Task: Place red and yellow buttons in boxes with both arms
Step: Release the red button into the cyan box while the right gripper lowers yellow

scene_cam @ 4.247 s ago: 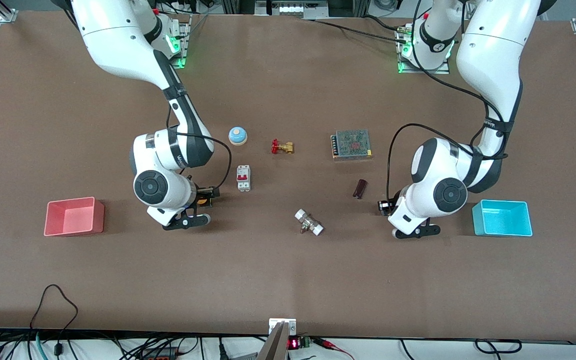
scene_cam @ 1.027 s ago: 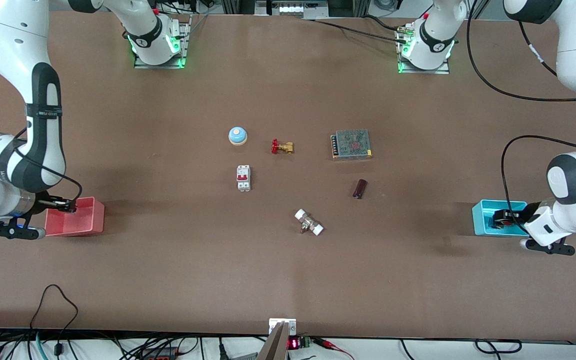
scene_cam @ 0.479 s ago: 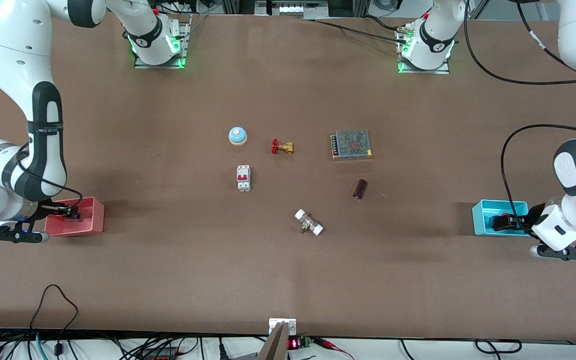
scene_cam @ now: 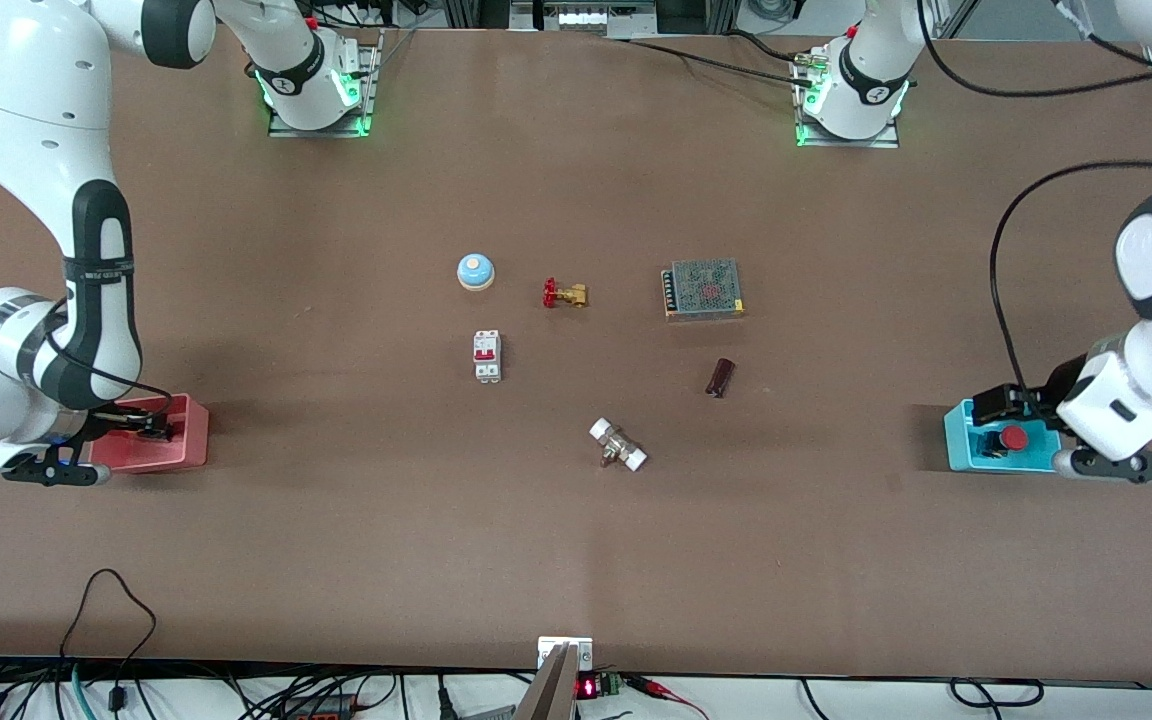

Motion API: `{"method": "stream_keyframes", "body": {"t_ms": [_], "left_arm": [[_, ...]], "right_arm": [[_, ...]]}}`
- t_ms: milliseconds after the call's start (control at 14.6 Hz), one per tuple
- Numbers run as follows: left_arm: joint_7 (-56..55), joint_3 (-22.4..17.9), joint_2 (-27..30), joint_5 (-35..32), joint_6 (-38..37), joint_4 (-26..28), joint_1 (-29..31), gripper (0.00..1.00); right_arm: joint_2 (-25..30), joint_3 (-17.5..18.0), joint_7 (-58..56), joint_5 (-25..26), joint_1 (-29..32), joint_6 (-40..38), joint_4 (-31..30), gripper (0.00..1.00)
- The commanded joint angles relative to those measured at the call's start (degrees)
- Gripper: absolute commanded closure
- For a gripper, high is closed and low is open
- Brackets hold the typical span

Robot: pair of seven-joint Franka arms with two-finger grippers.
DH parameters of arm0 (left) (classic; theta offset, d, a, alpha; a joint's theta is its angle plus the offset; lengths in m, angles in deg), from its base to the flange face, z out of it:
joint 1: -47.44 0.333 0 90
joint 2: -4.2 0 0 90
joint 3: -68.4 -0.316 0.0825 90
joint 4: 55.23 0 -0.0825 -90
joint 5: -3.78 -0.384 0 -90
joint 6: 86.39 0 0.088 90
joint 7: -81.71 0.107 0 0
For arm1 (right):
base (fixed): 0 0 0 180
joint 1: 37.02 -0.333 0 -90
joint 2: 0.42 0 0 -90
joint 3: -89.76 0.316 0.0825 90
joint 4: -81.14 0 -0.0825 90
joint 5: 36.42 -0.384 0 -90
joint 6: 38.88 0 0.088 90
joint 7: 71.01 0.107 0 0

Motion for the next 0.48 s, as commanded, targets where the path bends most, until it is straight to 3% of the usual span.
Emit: {"method": "stream_keyframes", "body": {"t_ms": [0,68,137,205,411], "left_arm": [[-1.56,0.01,8.91,-1.34,-1.5,6.16,0.0,0.05],[-1.57,0.01,11.02,-1.34,-2.47,6.87,0.09,0.05],[-1.65,0.01,12.52,-1.34,-3.96,6.79,0.09,0.05],[-1.83,0.01,13.92,-1.25,-5.28,6.79,0.09,0.0],[-4.37,0.27,18.15,-1.16,-7.22,6.7,0.09,0.0]], "right_arm": [[-0.37,0.61,-1.58,-1.72,0.7,0.38,0.27,0.62],[-0.37,0.61,-1.58,-1.72,0.7,0.38,0.27,0.58],[-0.37,0.61,-1.4,-1.89,0.62,0.38,0.27,0.25],[-0.02,0.52,-0.96,-2.07,0.53,0.38,0.27,0.0],[3.04,0.26,-1.49,-1.64,-0.09,-0.76,0.88,0.0]]}}
